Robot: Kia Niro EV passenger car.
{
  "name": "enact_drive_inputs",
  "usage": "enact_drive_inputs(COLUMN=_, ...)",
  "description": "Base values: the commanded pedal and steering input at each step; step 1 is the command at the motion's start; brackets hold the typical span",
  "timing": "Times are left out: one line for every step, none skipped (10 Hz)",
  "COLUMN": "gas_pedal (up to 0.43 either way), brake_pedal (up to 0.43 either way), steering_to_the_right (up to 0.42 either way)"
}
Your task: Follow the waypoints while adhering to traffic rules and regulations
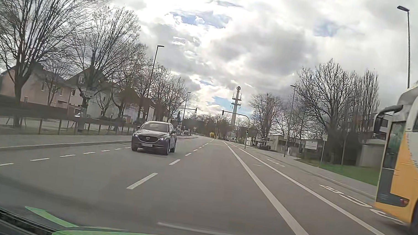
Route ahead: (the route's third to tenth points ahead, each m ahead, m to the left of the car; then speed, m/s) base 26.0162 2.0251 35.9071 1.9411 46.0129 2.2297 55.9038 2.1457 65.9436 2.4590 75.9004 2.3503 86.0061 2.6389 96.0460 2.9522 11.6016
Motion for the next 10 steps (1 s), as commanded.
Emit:
enact_drive_inputs(gas_pedal=0.118, brake_pedal=0.000, steering_to_the_right=0.005)
enact_drive_inputs(gas_pedal=0.118, brake_pedal=0.000, steering_to_the_right=0.005)
enact_drive_inputs(gas_pedal=0.118, brake_pedal=0.000, steering_to_the_right=0.005)
enact_drive_inputs(gas_pedal=0.118, brake_pedal=0.000, steering_to_the_right=0.005)
enact_drive_inputs(gas_pedal=0.118, brake_pedal=0.000, steering_to_the_right=0.005)
enact_drive_inputs(gas_pedal=0.118, brake_pedal=0.000, steering_to_the_right=0.005)
enact_drive_inputs(gas_pedal=0.118, brake_pedal=0.000, steering_to_the_right=0.005)
enact_drive_inputs(gas_pedal=0.118, brake_pedal=0.000, steering_to_the_right=0.004)
enact_drive_inputs(gas_pedal=0.118, brake_pedal=0.000, steering_to_the_right=0.004)
enact_drive_inputs(gas_pedal=0.118, brake_pedal=0.000, steering_to_the_right=0.003)
